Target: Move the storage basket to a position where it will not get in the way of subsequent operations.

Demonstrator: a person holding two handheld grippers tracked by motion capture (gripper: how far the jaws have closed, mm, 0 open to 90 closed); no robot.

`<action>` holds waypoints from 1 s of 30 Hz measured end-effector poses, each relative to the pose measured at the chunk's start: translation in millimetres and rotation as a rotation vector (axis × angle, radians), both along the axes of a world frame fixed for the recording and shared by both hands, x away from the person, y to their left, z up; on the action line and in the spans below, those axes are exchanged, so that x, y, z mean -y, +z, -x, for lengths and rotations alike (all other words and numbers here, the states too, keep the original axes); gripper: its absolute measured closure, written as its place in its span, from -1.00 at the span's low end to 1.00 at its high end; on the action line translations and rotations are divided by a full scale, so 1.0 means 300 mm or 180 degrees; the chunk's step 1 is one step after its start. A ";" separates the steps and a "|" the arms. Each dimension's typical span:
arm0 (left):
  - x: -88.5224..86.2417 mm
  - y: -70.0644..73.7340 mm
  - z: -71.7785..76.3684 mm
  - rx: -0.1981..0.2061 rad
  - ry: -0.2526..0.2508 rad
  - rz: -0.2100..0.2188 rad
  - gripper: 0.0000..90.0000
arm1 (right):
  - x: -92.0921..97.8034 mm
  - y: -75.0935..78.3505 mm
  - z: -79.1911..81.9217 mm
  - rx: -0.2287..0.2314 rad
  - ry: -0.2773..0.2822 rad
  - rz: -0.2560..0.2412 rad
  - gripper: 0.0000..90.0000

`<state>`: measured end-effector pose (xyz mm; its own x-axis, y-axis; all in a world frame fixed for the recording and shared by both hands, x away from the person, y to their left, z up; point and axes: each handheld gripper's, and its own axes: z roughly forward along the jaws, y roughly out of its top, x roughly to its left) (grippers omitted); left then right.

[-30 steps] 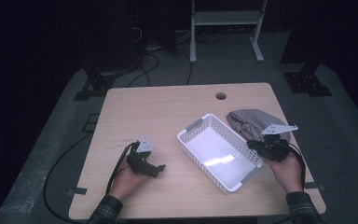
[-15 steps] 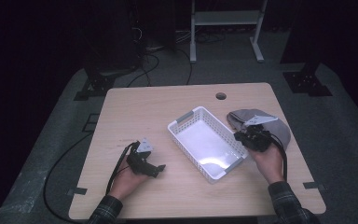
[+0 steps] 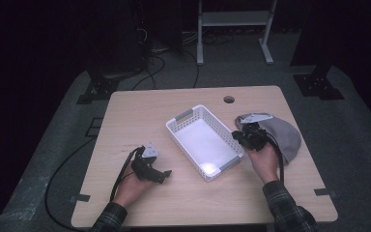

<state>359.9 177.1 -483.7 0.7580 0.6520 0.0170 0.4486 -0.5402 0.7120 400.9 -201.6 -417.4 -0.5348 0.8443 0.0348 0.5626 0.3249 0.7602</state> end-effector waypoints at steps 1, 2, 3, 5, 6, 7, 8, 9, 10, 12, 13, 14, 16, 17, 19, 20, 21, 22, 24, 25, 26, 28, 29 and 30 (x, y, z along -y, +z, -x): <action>0.000 0.000 0.000 0.0000 0.0003 0.0002 -1.00 | -0.004 -0.001 -0.002 0.0012 -0.0005 0.0003 0.88; 0.000 0.000 0.000 0.0001 0.0004 0.0002 -1.00 | -0.007 -0.001 -0.002 0.0008 -0.0014 0.0001 0.88; 0.001 -0.001 0.000 0.0008 0.0013 0.0009 -1.00 | -0.009 -0.001 -0.002 0.0011 -0.0010 0.0001 0.87; 0.002 -0.001 0.000 0.0007 0.0022 0.0015 -1.00 | -0.009 -0.002 -0.001 0.0012 -0.0019 -0.0013 0.74; 0.003 -0.001 0.000 0.0009 0.0030 0.0015 -1.00 | -0.007 0.000 -0.002 0.0022 -0.0032 -0.0035 0.56; 0.004 0.000 0.001 0.0002 0.0037 0.0008 -1.00 | -0.003 0.002 -0.002 0.0014 -0.0026 -0.0071 0.42; 0.004 0.000 0.000 0.0003 0.0043 0.0004 -1.00 | 0.003 0.006 0.000 0.0017 -0.0028 -0.0101 0.41; 0.006 0.001 0.000 -0.0002 0.0050 -0.0005 -1.00 | 0.009 0.010 0.003 0.0020 0.0000 -0.0132 0.37; 0.006 0.002 0.000 -0.0007 0.0057 -0.0008 -1.00 | 0.018 0.016 0.009 0.0041 0.0020 -0.0152 0.36; 0.009 0.005 0.001 -0.0011 0.0069 -0.0011 -1.00 | 0.033 0.026 0.020 0.0085 0.0041 -0.0162 0.38; 0.007 0.012 0.004 -0.0002 0.0072 0.0009 -0.99 | 0.046 0.032 0.029 0.0117 0.0039 -0.0170 0.46; 0.005 0.017 0.006 0.0038 0.0071 0.0053 -0.87 | 0.056 0.037 0.037 0.0150 0.0028 -0.0166 0.53; 0.000 0.040 0.013 0.0108 0.0064 0.0138 -0.70 | 0.077 0.043 0.049 0.0188 0.0029 -0.0142 0.66; -0.003 0.056 0.015 0.0149 0.0076 0.0183 -0.53 | 0.089 0.044 0.055 0.0194 0.0028 -0.0125 0.70; -0.008 0.076 0.009 0.0154 0.0101 0.0283 -0.17 | 0.113 0.037 0.063 0.0169 0.0042 -0.0088 0.79; -0.009 0.085 0.003 0.0139 0.0126 0.0326 -0.08 | 0.120 0.033 0.065 0.0161 0.0041 -0.0076 0.82; -0.008 0.092 -0.002 0.0138 0.0140 0.0350 0.04 | 0.127 0.027 0.068 0.0139 0.0045 -0.0062 0.83; -0.006 0.098 -0.007 0.0114 0.0144 0.0349 0.16 | 0.134 0.021 0.070 0.0113 0.0060 -0.0040 0.87; 0.003 0.102 -0.013 0.0112 0.0148 0.0309 0.40 | 0.147 0.013 0.077 0.0123 0.0058 0.0016 0.91; 0.007 0.105 -0.014 0.0110 0.0148 0.0309 0.55 | 0.155 0.010 0.079 0.0104 0.0070 -0.0003 0.93; 0.012 0.109 -0.018 0.0123 0.0147 0.0321 0.67 | 0.161 0.006 0.082 0.0092 0.0085 -0.0009 0.96; 0.026 0.121 -0.031 0.0148 0.0167 0.0312 0.85 | 0.168 -0.003 0.086 0.0051 0.0109 -0.0004 0.99; 0.031 0.123 -0.039 0.0135 0.0177 0.0357 0.94 | 0.170 -0.011 0.087 0.0037 0.0145 -0.0006 0.99; 0.038 0.127 -0.048 0.0121 0.0180 0.0374 1.00 | 0.169 -0.015 0.088 0.0017 0.0153 -0.0002 0.99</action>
<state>374.4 165.7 -445.6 0.7202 0.6930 -0.0340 0.4475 -0.4265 0.7860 374.6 -252.4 -421.8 -0.5749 0.8176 0.0324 0.5422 0.3510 0.7634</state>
